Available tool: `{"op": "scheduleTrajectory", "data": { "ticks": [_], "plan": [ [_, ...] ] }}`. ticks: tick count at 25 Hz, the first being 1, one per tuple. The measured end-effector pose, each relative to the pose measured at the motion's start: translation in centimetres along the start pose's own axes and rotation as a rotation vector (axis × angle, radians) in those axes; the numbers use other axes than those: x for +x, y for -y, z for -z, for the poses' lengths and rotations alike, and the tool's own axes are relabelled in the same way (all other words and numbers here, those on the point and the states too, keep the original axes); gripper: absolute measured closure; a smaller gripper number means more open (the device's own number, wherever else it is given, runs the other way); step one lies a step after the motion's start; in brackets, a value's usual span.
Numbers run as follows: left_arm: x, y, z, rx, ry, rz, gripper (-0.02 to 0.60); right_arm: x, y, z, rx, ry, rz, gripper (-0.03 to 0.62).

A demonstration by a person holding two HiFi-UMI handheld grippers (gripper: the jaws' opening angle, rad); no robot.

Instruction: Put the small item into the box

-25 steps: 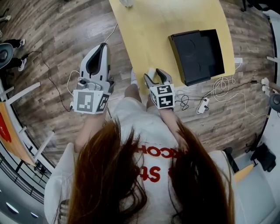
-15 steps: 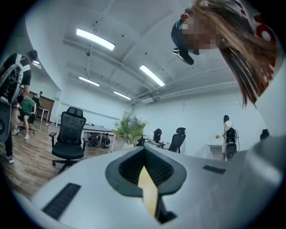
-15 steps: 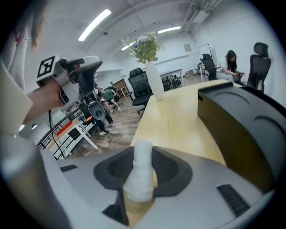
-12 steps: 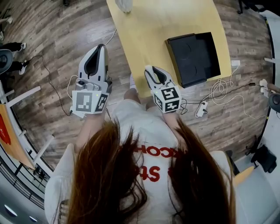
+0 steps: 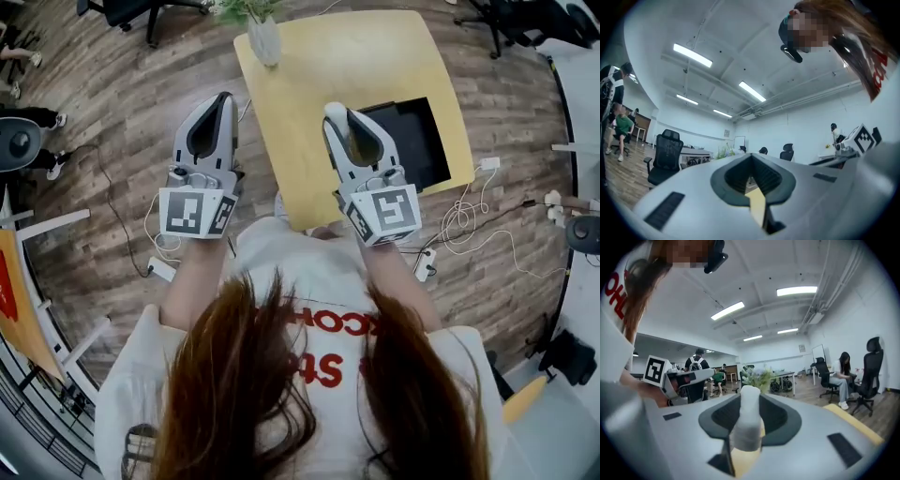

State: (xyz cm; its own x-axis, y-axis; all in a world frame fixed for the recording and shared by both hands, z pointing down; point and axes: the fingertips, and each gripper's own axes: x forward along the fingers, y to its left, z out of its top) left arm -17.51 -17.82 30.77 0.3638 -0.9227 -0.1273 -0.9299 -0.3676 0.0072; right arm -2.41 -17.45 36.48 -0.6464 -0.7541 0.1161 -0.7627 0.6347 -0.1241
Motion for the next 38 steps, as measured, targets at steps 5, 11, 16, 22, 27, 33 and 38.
{"op": "scheduleTrajectory", "data": {
  "ticks": [5,11,16,22,27,33,38],
  "plan": [
    [0.9,-0.2,-2.2,0.038,0.052,-0.014,0.583,-0.8,1.2,-5.6,-0.073,0.135,0.032,0.473],
    [2.4,0.7,-2.1,0.039,0.047,0.021,0.584,-3.3,3.9,-7.5,-0.086,0.181,0.131,0.473],
    [5.0,3.9,-1.4,0.011,0.039,0.116,0.583,-7.3,7.1,-7.8,-0.09,0.178,0.26,0.473],
    [8.2,9.7,-0.4,-0.023,0.037,0.254,0.584,-13.1,10.6,-7.3,-0.082,0.163,0.417,0.473],
    [9.0,13.3,1.8,-0.039,-0.002,0.324,0.584,-15.5,14.0,-1.9,-0.053,0.024,0.483,0.472],
    [8.3,14.5,5.6,-0.045,-0.089,0.319,0.584,-15.2,18.0,8.4,-0.063,-0.241,0.473,0.471],
    [7.0,13.4,7.6,-0.032,-0.155,0.28,0.583,-13.4,19.9,15.8,-0.027,-0.422,0.412,0.464]
  ]
}}
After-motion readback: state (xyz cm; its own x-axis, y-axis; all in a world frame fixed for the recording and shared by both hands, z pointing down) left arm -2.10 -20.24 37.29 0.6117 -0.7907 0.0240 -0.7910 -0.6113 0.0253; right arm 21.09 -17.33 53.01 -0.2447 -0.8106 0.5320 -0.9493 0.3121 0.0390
